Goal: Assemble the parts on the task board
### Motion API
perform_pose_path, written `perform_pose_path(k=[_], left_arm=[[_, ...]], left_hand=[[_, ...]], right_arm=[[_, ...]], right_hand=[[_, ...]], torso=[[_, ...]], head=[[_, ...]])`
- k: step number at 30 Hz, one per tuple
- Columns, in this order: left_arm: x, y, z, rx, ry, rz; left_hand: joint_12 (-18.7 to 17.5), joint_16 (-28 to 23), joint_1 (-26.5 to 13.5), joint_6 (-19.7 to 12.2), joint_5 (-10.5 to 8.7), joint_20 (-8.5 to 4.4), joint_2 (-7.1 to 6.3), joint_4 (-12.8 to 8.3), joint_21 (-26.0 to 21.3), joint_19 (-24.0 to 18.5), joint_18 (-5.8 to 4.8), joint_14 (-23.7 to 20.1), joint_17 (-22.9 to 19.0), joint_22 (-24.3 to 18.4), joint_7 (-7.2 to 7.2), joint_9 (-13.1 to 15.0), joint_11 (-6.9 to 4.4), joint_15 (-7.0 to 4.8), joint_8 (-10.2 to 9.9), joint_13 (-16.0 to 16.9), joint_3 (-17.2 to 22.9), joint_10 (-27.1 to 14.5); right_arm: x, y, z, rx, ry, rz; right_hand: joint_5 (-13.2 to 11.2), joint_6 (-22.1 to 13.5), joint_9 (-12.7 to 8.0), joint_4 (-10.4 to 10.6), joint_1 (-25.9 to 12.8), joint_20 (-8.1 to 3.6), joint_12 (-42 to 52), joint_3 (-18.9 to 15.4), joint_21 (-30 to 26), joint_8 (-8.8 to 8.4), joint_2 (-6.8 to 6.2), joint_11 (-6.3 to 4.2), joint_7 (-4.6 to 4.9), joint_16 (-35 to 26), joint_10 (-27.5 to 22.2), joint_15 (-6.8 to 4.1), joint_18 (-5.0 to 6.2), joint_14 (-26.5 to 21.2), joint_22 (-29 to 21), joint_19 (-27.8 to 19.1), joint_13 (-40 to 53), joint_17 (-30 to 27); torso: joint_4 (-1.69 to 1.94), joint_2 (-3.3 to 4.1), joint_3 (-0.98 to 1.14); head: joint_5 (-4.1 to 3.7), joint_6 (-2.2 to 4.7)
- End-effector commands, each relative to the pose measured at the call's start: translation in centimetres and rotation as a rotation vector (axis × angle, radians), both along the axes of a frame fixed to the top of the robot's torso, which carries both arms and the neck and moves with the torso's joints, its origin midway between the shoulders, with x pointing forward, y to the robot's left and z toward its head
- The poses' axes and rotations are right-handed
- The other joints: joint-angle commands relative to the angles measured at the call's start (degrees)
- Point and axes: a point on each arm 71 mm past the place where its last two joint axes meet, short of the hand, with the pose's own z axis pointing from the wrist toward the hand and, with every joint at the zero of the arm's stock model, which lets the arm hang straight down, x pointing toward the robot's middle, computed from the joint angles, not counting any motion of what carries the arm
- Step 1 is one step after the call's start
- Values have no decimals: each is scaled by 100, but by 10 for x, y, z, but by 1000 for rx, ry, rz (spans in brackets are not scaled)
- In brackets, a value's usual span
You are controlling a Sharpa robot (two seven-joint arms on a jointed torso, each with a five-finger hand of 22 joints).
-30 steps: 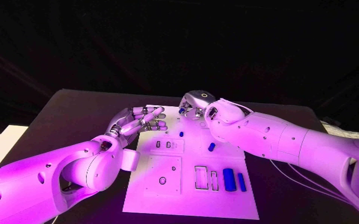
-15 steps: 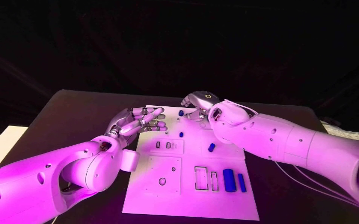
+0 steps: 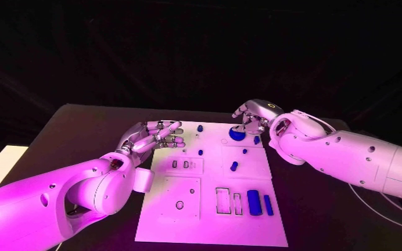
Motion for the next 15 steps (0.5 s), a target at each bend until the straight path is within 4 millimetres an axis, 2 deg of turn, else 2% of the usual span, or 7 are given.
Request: perform_pose_path(k=[1,3,4,6,10,15], left_arm=[[0,-2,2,0,-18,-26],[0,-2,2,0,-19,-27],[0,-2,2,0,-19,-28],[0,-2,2,0,-19,-29],[0,-3,2,1,-19,-30],[1,-2,1,1,-18,-29]], left_hand=[[-20,-28,-14,-2,-5,14,50,-43,-26,46,13,-12,5,-5,31,-7,29,15,-23,-7,1,0],[-20,-28,-14,-2,-5,14,50,-43,-26,46,13,-12,5,-5,31,-7,29,15,-23,-7,1,0],[-20,-28,-14,-2,-5,14,50,-43,-26,46,13,-12,5,-5,31,-7,29,15,-23,-7,1,0],[-20,-28,-14,-2,-5,14,50,-43,-26,46,13,-12,5,-5,31,-7,29,15,-23,-7,1,0],[-20,-28,-14,-2,-5,14,50,-43,-26,46,13,-12,5,-5,31,-7,29,15,-23,-7,1,0],[-20,-28,-14,-2,-5,14,50,-43,-26,46,13,-12,5,-5,31,-7,29,15,-23,-7,1,0]], right_arm=[[2,-9,-8,42,140,-60],[3,-14,-9,41,154,-73],[5,-16,-10,40,161,-80],[7,-20,-13,35,177,-94],[11,-22,-16,29,194,-104],[14,-21,-21,17,216,-105]], right_hand=[[119,-24,3,139,16,22,1084,-169,268,49,-26,-49,18,279,-104,-48,-130,274,374,120,1153,350],[140,-37,2,221,49,-18,1642,-246,374,64,-2,-24,-9,392,-233,22,-112,280,517,143,1779,493],[145,-44,2,264,56,1,1919,-282,436,72,12,-5,0,463,-273,0,-136,287,606,160,2094,591],[161,-76,1,413,152,32,2464,-400,563,108,59,15,10,587,-547,28,-157,279,755,149,2774,737],[163,-95,-2,460,171,41,2572,-431,612,113,69,38,19,636,-563,20,-165,285,822,154,2926,805],[168,-99,0,511,218,49,2879,-469,696,136,85,44,22,716,-484,27,-180,299,938,172,3298,918]], torso=[[-14,-7,27],[-18,-7,35],[-20,-6,38],[-16,-6,30],[-10,0,32],[-6,-8,17]], head=[[-6,-6],[-12,-13],[-16,-14],[-21,-14],[-14,-29],[-24,-51]])
